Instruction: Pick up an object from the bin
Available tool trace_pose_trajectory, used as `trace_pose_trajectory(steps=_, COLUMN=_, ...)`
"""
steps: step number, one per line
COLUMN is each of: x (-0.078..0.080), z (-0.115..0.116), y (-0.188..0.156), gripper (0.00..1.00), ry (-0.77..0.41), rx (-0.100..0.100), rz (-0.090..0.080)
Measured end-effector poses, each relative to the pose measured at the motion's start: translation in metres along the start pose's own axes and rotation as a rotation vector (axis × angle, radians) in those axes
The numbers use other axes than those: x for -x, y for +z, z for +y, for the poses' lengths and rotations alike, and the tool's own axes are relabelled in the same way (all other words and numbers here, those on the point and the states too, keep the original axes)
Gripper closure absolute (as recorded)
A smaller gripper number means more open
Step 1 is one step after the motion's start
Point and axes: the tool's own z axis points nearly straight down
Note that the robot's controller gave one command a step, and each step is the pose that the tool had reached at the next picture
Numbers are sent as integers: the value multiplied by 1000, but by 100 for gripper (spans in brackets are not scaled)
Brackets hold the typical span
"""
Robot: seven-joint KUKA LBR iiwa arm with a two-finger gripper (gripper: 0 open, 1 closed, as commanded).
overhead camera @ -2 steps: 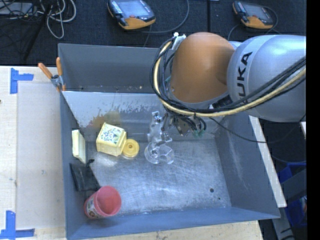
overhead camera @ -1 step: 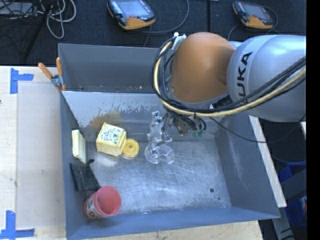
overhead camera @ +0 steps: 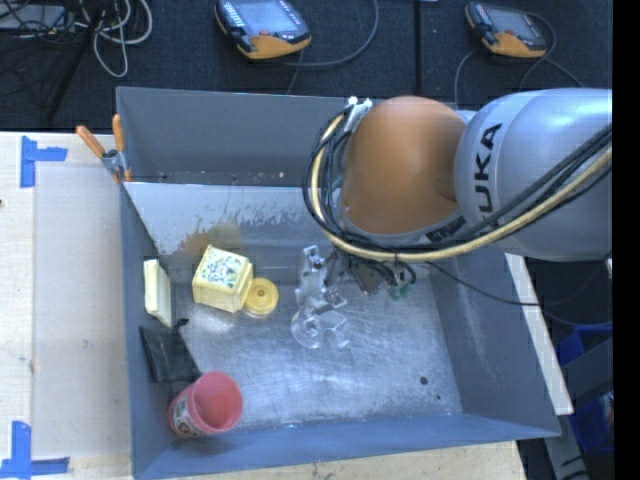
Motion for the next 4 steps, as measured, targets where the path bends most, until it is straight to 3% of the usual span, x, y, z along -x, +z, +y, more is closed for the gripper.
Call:
trace_pose_trajectory(steps=1, x=-51, z=-14, y=98, gripper=100, ry=-21, rx=3, rz=10)
trace_pose_trajectory(steps=2, x=-51, z=-14, y=98, gripper=100, ry=-20, rx=3, rz=10)
trace_pose_trajectory(steps=3, x=-42, z=-21, y=60, gripper=100, ry=-2, rx=5, rz=17)
trace_pose_trajectory(steps=4, x=-41, z=-19, y=-9, gripper=100, ry=16, rx=3, rz=12)
